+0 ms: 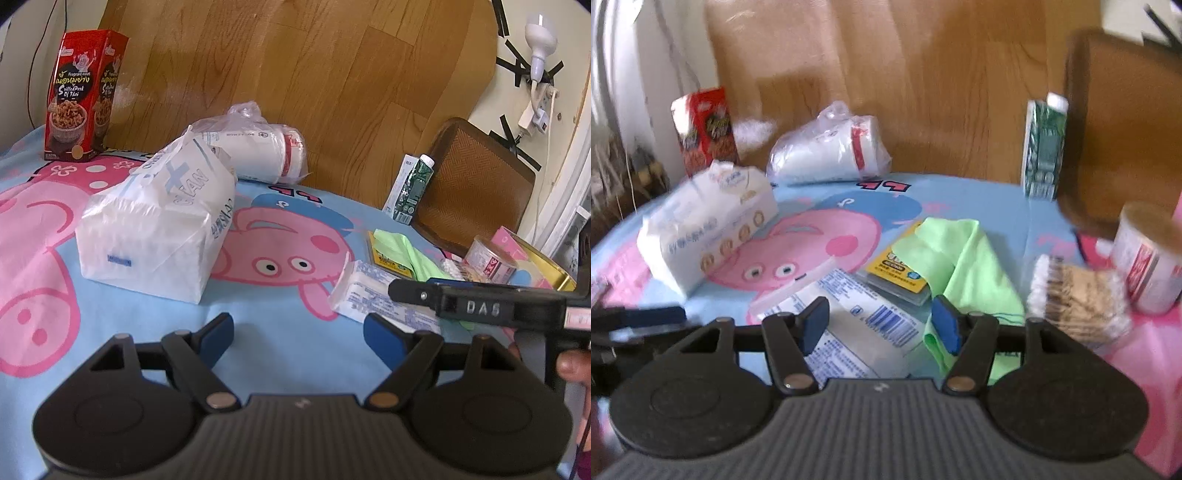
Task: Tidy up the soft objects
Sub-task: 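Move the right gripper over the white wet-wipe packet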
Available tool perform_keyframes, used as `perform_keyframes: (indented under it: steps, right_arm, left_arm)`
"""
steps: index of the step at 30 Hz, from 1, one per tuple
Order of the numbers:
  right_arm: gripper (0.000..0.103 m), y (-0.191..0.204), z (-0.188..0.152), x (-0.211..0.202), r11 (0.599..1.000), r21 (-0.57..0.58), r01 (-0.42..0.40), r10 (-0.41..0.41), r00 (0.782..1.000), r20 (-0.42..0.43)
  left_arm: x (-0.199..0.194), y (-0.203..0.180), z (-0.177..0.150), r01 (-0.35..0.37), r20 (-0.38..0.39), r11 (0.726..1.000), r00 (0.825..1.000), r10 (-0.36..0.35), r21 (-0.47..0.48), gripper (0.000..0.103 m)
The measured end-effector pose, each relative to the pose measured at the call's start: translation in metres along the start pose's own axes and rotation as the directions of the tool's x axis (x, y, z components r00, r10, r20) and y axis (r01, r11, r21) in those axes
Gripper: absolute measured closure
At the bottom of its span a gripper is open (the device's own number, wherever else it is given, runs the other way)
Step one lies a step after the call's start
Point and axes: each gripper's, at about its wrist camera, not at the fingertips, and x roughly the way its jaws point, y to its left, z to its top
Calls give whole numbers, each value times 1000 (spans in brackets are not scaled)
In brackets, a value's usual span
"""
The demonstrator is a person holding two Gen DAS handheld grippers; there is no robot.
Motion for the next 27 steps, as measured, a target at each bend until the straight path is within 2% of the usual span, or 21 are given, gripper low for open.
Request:
perform_keyframes:
  steps: [2, 5, 9, 10, 13, 17, 20, 24, 26, 27]
  right_arm:
    - [44, 4, -4, -6, 1000, -10, -14, 14, 1000, -8]
    - [44, 12, -18, -25, 997, -25, -76, 76, 997, -21]
    - [43, 27, -38, -53, 984, -106, -142, 142, 990, -7]
    - [39, 31, -41, -58, 981, -133, -141, 142, 990, 1]
    - [17, 49, -49, -66, 965, -243, -94, 106, 994, 35]
    - [16, 71, -55, -60, 928, -363, -83, 105, 994, 41]
    - [16, 76, -52, -44, 915, -400, -60, 80, 996, 34]
    - [20, 73, -44, -30, 917, -393, -73, 83, 996, 9]
    - [37, 75, -45, -33, 909, -410, -77, 87, 996, 7]
    - [41, 77, -45, -35, 903, -424, -75, 86, 996, 6]
  left_arm:
    - [0, 1, 0, 2, 0, 1000, 1000, -2, -3, 23]
    - [0, 2, 0, 9, -1, 1000, 1000, -9, -11, 22]
    - [-1, 5, 1, 23, 0, 999, 1000, -23, -30, 22]
    - [-1, 6, 1, 24, 1, 999, 1000, -24, -32, 22]
    - [-2, 7, 1, 26, 4, 999, 1000, -26, -38, 22]
    - [-3, 9, 1, 29, 8, 998, 1000, -28, -52, 22]
    - [-3, 8, 1, 22, 6, 999, 1000, -22, -43, 22]
    - [-2, 5, 1, 14, 4, 999, 1000, -14, -28, 21]
    - [-2, 5, 1, 16, 3, 999, 1000, -16, -29, 21]
    - [-2, 6, 1, 17, 3, 999, 1000, -16, -30, 20]
